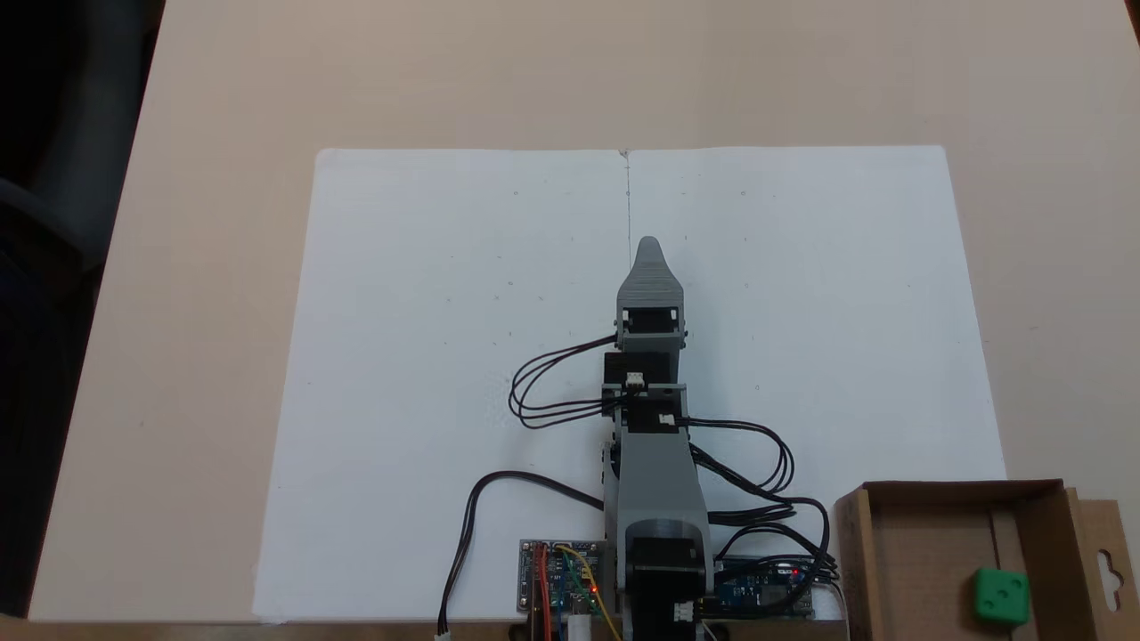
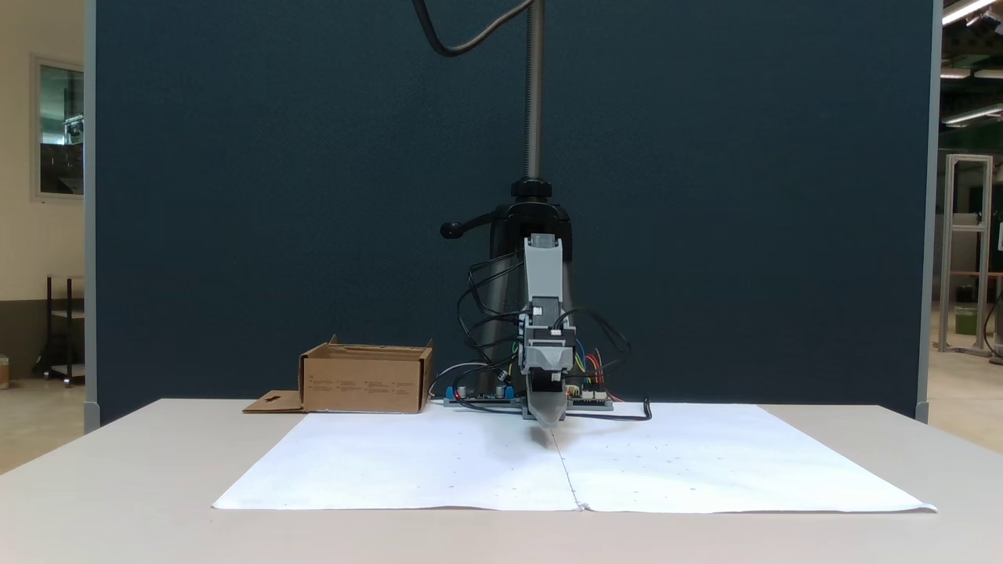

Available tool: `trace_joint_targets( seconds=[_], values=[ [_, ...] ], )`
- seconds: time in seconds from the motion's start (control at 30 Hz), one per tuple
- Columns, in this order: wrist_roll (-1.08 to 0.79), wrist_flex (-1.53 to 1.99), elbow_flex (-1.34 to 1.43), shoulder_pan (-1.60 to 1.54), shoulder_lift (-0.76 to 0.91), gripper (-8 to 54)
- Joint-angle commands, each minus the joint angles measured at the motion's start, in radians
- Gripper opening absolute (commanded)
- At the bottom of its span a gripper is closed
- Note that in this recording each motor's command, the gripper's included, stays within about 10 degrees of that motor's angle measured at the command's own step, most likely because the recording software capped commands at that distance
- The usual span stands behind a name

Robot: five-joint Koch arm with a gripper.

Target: Grasp a green dice and put it in the bin.

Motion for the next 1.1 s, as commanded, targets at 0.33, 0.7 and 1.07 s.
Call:
trace_joint_targets(
  seconds=[0.33, 0.7, 1.07],
  values=[
    [-0.063, -0.414, 0.098, 0.012, 0.12, 43.3],
    [-0.061, -0.734, 0.098, 0.009, 0.12, 43.4],
    [-0.06, -0.753, 0.098, 0.012, 0.118, 43.5]
  ],
)
